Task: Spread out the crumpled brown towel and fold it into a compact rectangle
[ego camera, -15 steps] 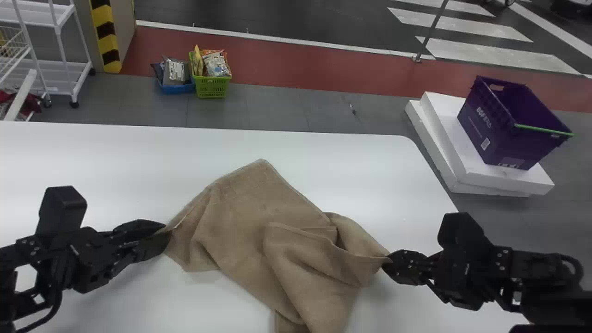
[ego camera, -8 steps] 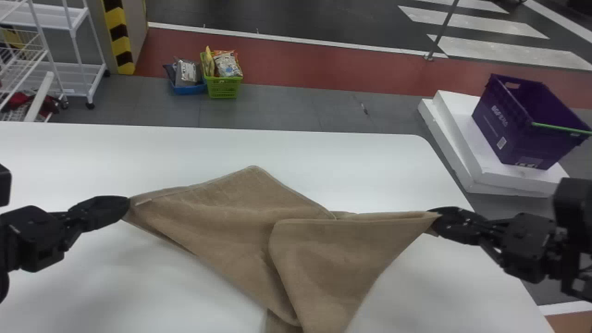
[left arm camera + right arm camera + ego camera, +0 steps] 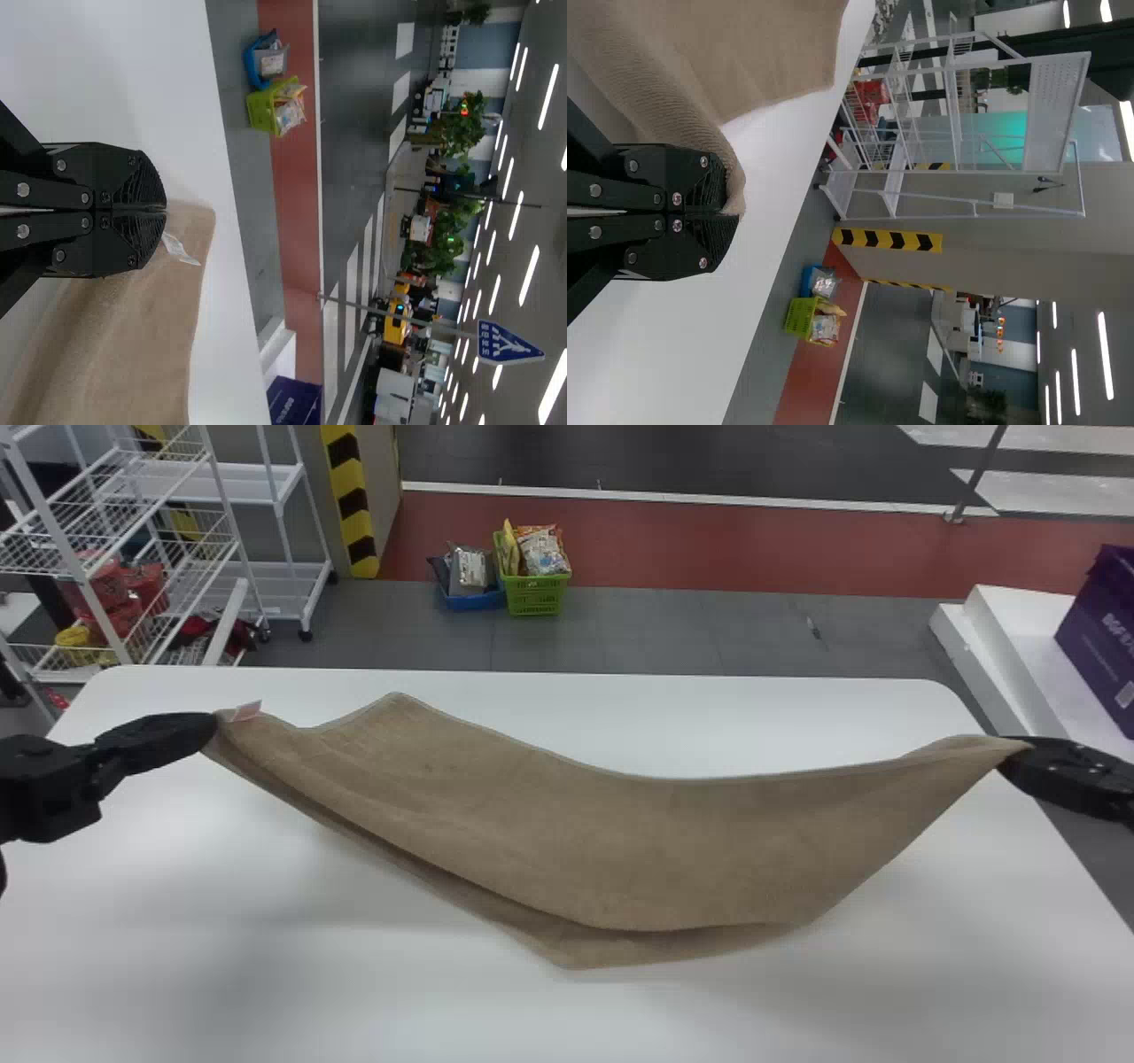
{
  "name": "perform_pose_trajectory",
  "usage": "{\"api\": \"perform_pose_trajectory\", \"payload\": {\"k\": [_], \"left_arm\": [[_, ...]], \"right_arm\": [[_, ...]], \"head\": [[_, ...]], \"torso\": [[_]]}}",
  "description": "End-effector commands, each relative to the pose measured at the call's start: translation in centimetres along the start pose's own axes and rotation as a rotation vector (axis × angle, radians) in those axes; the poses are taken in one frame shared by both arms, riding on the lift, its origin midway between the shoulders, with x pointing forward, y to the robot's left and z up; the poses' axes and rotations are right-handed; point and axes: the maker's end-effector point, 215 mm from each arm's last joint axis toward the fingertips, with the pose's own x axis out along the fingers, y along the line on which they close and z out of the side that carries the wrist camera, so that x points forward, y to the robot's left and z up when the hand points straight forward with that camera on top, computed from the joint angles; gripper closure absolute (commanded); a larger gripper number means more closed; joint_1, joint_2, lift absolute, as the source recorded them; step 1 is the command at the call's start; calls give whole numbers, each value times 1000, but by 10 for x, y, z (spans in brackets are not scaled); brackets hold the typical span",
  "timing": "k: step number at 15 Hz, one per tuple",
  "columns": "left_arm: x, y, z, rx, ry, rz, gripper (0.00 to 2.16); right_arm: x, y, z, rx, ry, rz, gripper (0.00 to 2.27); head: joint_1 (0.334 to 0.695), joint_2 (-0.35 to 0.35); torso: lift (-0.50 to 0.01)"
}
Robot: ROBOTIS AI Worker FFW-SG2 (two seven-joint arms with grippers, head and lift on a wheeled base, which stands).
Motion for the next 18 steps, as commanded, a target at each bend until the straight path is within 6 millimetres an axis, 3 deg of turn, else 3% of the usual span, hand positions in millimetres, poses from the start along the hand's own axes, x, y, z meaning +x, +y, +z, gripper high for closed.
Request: {"api": "perform_pose_trajectory", "payload": {"k": [1, 6, 11, 13, 18], "left_arm": [[-8, 14, 1, 7, 12, 22, 1970], [-8, 37, -47, -36, 97, 56, 1966], [-10, 54, -54, -25, 102, 84, 1966], [-9, 55, -62, -25, 106, 80, 1966], [-13, 49, -80, 7, 105, 68, 1966]], "right_arm": [[-4, -8, 5, 50, -13, -17, 1312], [-30, 4, -68, 2, 187, -47, 1312], [-76, -8, -97, -87, 269, -109, 1312], [-77, -3, -111, -164, 328, -96, 1312], [-57, 21, -133, -225, 390, -19, 1312]], "head": [[695, -33], [695, -22], [695, -24], [695, -35], [695, -24]], "torso": [[-127], [-127], [-127], [-127], [-127]]}}
